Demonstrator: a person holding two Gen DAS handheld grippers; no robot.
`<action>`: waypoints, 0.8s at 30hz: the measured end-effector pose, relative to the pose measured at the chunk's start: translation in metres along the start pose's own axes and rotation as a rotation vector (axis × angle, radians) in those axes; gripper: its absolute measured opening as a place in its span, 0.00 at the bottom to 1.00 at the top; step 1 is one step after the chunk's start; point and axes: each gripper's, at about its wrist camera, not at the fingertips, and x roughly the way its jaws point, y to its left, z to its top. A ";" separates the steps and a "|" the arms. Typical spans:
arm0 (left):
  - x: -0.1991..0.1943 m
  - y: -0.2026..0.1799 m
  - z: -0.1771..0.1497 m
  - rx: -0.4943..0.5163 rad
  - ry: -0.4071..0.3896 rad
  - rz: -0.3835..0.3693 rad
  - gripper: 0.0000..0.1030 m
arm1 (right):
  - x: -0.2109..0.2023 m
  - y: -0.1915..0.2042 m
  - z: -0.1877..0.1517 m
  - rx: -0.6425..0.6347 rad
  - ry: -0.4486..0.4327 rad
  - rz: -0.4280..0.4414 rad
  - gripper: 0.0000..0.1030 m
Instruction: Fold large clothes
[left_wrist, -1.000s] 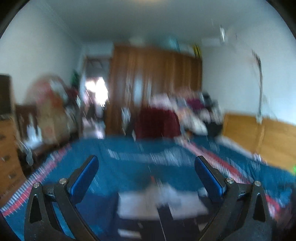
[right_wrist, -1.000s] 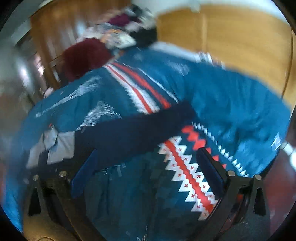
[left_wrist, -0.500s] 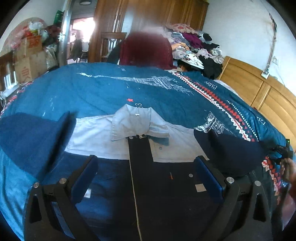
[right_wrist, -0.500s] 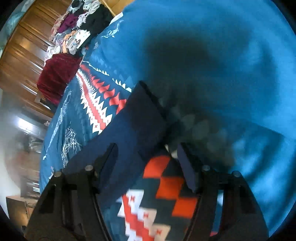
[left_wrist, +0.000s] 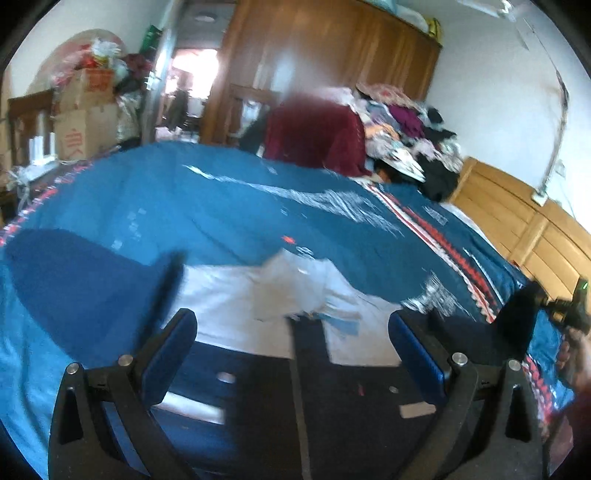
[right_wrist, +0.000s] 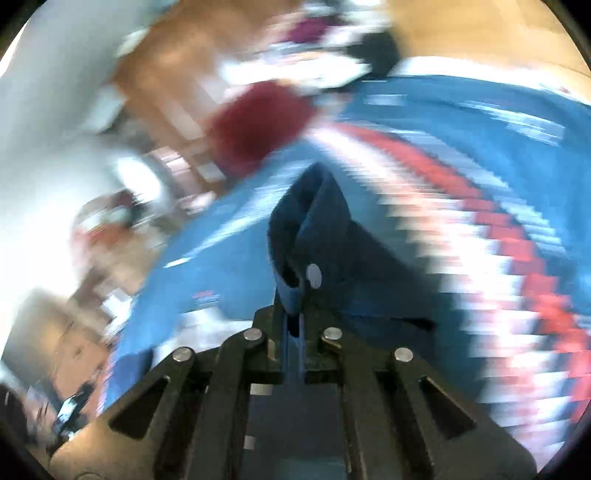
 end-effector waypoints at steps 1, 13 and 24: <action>-0.009 0.007 0.005 -0.001 -0.014 0.013 1.00 | 0.021 0.037 -0.006 -0.026 0.017 0.063 0.03; -0.081 0.098 0.020 -0.038 -0.090 0.159 1.00 | 0.239 0.273 -0.172 -0.198 0.410 0.286 0.25; -0.055 0.175 -0.032 -0.121 0.052 0.216 1.00 | 0.118 0.110 -0.164 -0.126 0.292 -0.005 0.54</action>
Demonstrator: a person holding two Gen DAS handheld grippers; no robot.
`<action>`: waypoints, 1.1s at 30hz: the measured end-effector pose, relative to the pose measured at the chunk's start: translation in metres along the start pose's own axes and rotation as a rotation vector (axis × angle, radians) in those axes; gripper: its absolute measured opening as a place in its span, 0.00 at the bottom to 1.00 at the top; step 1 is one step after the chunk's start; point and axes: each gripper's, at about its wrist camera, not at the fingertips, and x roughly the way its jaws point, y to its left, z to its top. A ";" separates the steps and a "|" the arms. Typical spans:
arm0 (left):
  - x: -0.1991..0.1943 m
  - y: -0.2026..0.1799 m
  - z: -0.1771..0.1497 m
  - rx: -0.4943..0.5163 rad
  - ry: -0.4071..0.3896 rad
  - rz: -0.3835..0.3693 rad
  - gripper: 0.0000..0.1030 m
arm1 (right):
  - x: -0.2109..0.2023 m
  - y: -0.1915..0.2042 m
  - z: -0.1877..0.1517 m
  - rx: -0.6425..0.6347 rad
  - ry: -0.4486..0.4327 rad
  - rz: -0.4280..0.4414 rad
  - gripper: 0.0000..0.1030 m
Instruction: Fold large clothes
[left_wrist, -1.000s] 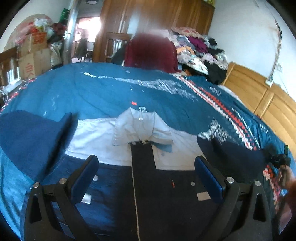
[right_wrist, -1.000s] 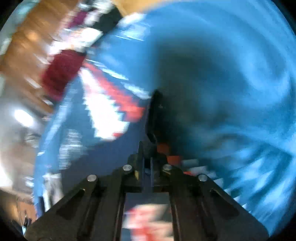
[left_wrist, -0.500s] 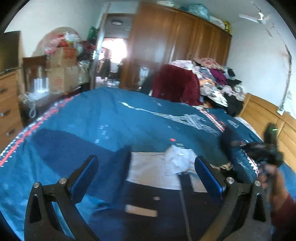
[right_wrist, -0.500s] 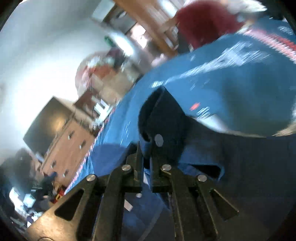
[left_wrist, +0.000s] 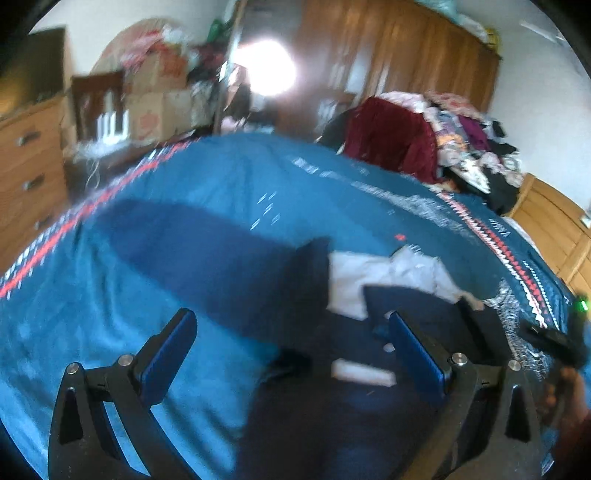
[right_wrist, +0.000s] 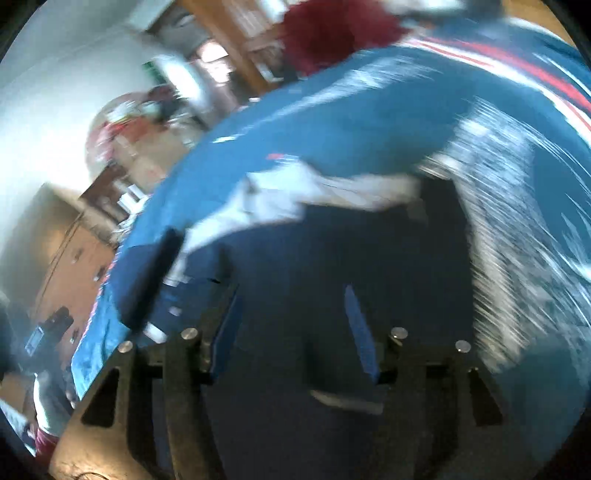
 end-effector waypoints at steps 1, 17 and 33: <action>0.003 0.010 -0.002 -0.019 0.010 0.008 1.00 | -0.011 -0.010 -0.009 0.013 0.004 -0.021 0.55; 0.096 0.246 0.054 -0.519 0.120 -0.024 1.00 | 0.011 0.039 -0.058 -0.042 0.113 0.040 0.63; 0.213 0.282 0.095 -0.506 0.216 0.040 0.38 | 0.054 0.054 -0.069 -0.052 0.178 0.023 0.64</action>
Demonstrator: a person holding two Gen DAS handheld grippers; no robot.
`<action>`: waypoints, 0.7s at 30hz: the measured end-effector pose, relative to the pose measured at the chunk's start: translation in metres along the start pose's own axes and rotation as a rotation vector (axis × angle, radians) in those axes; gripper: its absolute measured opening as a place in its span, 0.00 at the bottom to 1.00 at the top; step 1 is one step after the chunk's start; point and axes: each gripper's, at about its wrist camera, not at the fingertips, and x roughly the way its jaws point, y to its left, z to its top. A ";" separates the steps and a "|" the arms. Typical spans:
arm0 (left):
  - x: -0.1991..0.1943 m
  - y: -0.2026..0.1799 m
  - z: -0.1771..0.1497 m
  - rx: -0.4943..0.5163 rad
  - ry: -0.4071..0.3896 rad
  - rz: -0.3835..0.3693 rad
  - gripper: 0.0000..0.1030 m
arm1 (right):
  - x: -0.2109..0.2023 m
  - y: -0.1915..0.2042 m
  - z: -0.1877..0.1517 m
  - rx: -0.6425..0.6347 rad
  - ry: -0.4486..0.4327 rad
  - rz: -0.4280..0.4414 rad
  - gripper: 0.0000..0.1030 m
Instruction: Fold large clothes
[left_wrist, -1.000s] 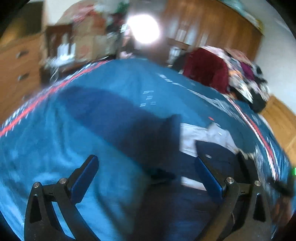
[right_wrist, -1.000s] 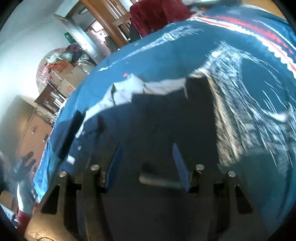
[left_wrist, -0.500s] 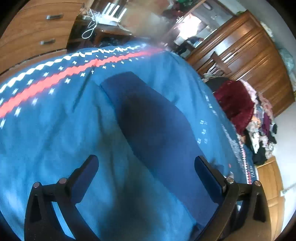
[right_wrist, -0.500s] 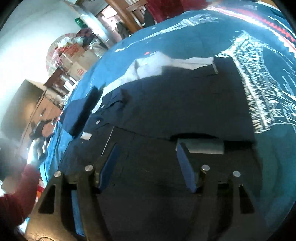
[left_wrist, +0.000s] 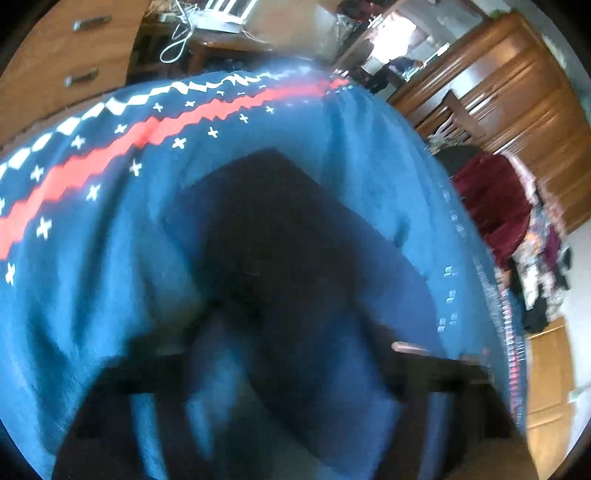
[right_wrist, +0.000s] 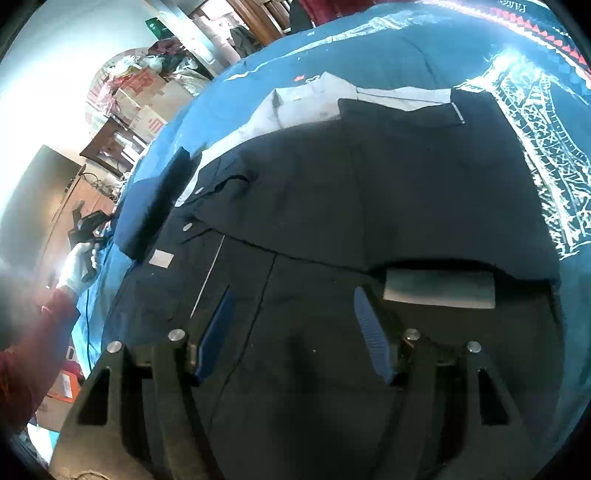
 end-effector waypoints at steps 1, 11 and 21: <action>0.001 0.002 0.002 -0.003 0.001 -0.008 0.26 | 0.002 0.002 -0.001 -0.003 -0.001 0.000 0.64; -0.053 -0.115 -0.031 0.288 -0.123 -0.242 0.06 | -0.007 0.000 -0.002 -0.008 -0.027 0.050 0.46; -0.100 -0.376 -0.262 0.622 0.253 -0.980 0.64 | -0.069 -0.054 -0.009 0.128 -0.129 0.038 0.56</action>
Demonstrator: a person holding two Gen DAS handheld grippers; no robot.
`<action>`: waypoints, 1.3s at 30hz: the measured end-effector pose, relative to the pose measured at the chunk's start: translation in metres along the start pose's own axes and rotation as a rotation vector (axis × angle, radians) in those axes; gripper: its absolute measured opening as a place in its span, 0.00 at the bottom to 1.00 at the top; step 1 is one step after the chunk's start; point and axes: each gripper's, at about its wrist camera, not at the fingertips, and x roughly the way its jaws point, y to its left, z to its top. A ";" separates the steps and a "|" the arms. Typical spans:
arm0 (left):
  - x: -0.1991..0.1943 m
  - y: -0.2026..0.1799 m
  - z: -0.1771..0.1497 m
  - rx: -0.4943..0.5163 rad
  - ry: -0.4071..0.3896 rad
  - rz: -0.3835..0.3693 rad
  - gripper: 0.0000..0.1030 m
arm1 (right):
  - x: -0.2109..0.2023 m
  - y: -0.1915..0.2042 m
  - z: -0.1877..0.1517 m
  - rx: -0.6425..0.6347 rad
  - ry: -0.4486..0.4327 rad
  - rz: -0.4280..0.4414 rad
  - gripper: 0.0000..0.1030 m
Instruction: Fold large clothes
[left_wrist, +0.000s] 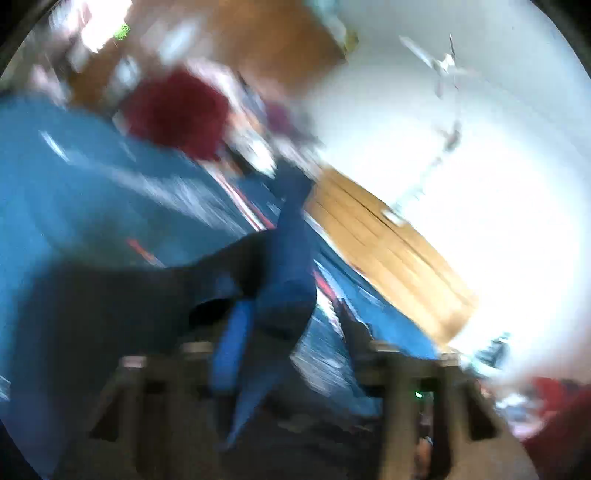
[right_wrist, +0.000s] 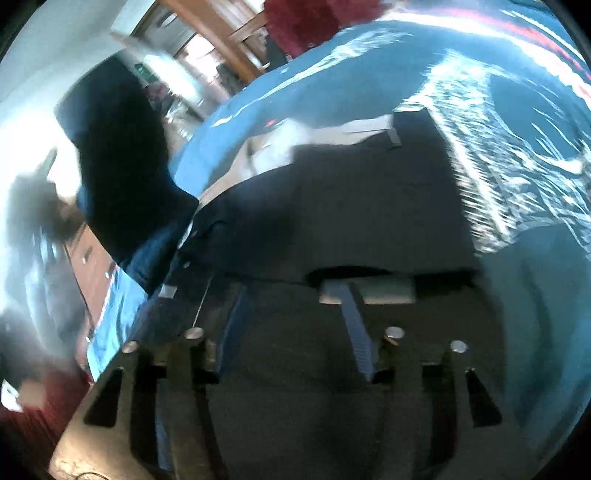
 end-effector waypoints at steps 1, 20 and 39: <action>0.014 -0.001 -0.012 -0.021 0.033 -0.021 0.64 | -0.006 -0.007 0.001 0.013 -0.008 -0.006 0.57; -0.087 0.141 -0.127 -0.324 -0.030 0.529 0.71 | 0.072 -0.058 0.063 -0.113 0.095 -0.265 0.50; -0.116 0.142 -0.150 -0.323 -0.018 0.537 0.73 | 0.002 -0.026 0.110 -0.090 -0.118 -0.042 0.00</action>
